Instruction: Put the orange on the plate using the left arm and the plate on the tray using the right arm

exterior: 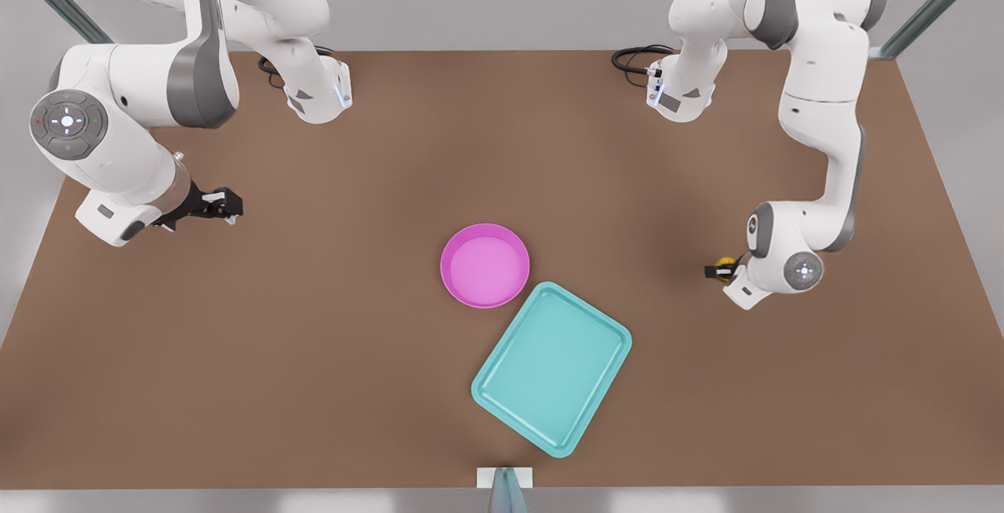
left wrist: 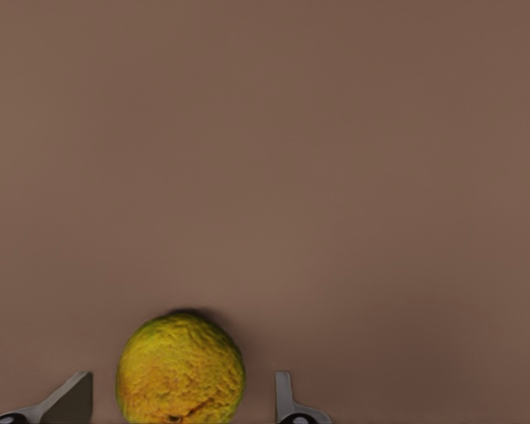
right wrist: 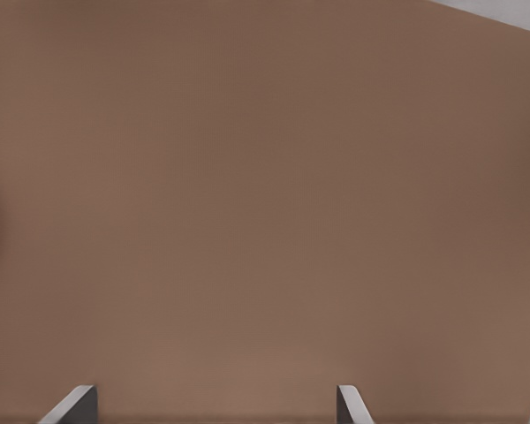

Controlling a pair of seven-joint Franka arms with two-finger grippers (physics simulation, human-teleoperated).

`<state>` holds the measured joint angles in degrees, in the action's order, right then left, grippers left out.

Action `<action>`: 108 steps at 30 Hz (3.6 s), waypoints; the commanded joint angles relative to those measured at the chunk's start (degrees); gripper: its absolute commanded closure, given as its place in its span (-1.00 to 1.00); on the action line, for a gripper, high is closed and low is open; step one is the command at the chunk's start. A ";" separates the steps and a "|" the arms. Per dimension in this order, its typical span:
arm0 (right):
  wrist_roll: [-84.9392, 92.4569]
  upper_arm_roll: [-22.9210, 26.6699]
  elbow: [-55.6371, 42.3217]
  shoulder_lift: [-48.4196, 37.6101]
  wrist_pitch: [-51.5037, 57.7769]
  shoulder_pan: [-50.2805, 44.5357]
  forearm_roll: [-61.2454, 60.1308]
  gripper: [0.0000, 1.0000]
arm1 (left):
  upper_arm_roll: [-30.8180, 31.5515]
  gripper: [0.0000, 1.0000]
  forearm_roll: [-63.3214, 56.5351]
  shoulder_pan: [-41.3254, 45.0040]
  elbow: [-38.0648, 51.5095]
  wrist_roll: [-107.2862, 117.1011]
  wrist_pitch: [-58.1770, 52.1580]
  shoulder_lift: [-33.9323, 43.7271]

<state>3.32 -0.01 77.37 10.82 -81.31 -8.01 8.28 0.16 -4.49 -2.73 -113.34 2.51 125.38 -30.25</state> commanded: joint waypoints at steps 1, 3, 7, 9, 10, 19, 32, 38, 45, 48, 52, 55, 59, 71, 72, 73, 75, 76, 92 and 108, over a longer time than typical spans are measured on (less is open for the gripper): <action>0.11 0.01 -0.03 -0.01 0.36 0.01 -0.11 -1.00 | 0.02 -1.00 -0.08 0.00 0.05 -0.93 1.97 -0.77; 0.11 0.01 -0.03 -0.01 0.36 0.01 -0.02 -1.00 | 0.02 -1.00 -0.08 0.00 0.05 -0.93 2.24 -1.30; 0.11 0.01 -0.03 -0.01 0.36 0.01 -0.11 -1.00 | -0.07 -1.00 -0.08 0.00 0.05 -0.84 3.20 -1.48; 0.11 0.01 -0.03 0.08 0.36 0.01 -0.11 -1.00 | -0.07 -0.76 -0.08 -0.09 0.05 -0.84 3.47 -1.48; 0.11 0.01 -0.03 0.25 0.36 0.01 -0.11 -1.00 | -0.07 -0.76 -0.08 0.00 0.05 -0.93 3.47 -1.56; 0.11 0.01 -0.03 0.34 0.36 0.01 -0.11 -1.00 | -0.07 -0.53 -0.26 -0.09 0.14 -0.93 3.56 -1.83; 0.20 0.01 -0.03 0.52 0.28 0.01 -0.11 -1.00 | -0.07 -0.28 -0.17 0.00 0.14 0.13 1.80 -0.34; 0.20 0.01 -0.03 0.61 0.28 0.01 -0.11 -1.00 | 0.81 -0.28 0.45 15.11 9.54 16.99 -14.54 4.33; 0.20 0.01 -0.03 0.61 0.28 0.01 -0.20 -1.00 | 0.81 -0.29 9.94 37.87 37.83 47.05 -20.62 -12.28; 0.20 0.01 -0.03 0.52 0.28 0.01 -0.11 -1.00 | 3.88 -0.29 9.94 41.05 43.90 56.80 -19.12 -15.97; 0.20 0.01 -0.03 0.61 0.28 0.01 -0.20 -1.00 | 4.42 -0.29 10.03 44.21 46.55 59.89 -14.02 -19.14; 0.20 0.01 -0.03 0.87 0.28 0.01 -0.20 -1.00 | 4.33 -0.56 9.85 44.03 46.55 59.19 -12.00 -20.02; 0.20 0.01 0.06 0.96 0.28 0.01 -0.11 -1.00 | 3.98 -1.00 9.32 44.03 46.55 59.28 -12.09 -20.29; -17.73 -0.08 13.59 18.45 -33.64 -20.03 -22.26 -1.00 | -2.35 -1.00 4.93 7.65 34.06 1.97 -49.16 17.52; -17.82 -0.08 16.05 17.92 -37.24 -20.56 -22.52 -1.00 | -2.26 -1.00 5.10 7.65 36.61 1.89 -51.64 16.02; -17.82 -0.08 20.35 16.26 -42.68 -20.64 -23.40 -1.00 | -2.26 -1.00 5.28 7.74 36.70 1.71 -51.90 16.01; -17.82 -0.08 23.79 15.55 -44.28 -20.99 -25.50 -1.00 | -2.00 -1.00 5.54 9.05 38.89 3.03 -55.15 17.60; -17.73 -0.08 24.14 16.34 -43.67 -20.99 -27.09 -1.00 | -2.09 -1.00 5.98 8.97 40.31 1.80 -57.61 17.68; -17.03 -0.17 20.28 27.41 -47.18 -23.90 -29.73 -1.00 | -2.44 -1.00 10.20 9.05 45.76 1.89 -57.70 18.21; -16.85 -0.17 16.85 32.25 -47.80 -25.13 -30.87 0.48 | -2.26 -1.00 10.38 9.05 45.23 2.33 -59.46 18.12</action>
<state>-10.67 -0.18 94.25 43.12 -129.13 -33.14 -23.40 -2.20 5.81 6.30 -68.21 7.41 66.85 -12.18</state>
